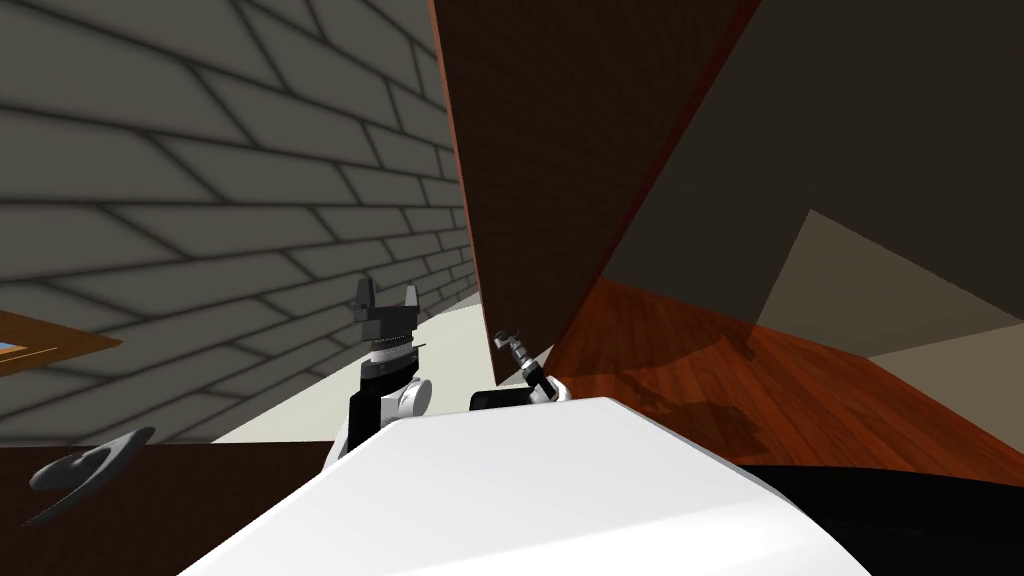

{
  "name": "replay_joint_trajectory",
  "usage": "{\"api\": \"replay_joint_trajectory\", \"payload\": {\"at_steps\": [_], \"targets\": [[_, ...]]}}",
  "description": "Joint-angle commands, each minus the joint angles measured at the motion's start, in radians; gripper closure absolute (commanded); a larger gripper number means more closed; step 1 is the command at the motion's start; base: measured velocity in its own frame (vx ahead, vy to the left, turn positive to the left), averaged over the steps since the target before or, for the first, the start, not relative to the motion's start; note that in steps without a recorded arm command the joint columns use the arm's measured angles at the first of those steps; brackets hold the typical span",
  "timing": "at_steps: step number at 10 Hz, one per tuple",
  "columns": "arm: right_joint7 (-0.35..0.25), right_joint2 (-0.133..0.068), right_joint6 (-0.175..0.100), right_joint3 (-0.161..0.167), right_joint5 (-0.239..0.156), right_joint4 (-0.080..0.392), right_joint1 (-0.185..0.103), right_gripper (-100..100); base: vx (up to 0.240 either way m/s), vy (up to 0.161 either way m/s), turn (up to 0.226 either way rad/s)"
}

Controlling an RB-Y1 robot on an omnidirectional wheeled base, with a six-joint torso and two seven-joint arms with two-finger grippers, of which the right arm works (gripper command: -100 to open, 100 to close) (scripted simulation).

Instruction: Push the door open

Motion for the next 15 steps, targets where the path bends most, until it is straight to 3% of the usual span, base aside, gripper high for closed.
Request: {"api": "replay_joint_trajectory", "payload": {"at_steps": [1, 8, 14, 15], "targets": [[0.004, -0.005, 0.005, -0.029, -0.008, -0.005, -0.010, 100, 0.098, 0.119, -0.025], [0.027, 0.014, 0.007, -0.108, -0.025, 0.019, -0.022, 100, 0.096, 0.118, -0.044], [0.052, 0.049, 0.009, -0.195, -0.044, 0.045, -0.035, 100, 0.118, 0.165, -0.062], [0.050, 0.041, 0.008, -0.190, -0.043, 0.048, -0.033, 100, 0.055, 0.056, -0.034]]}}
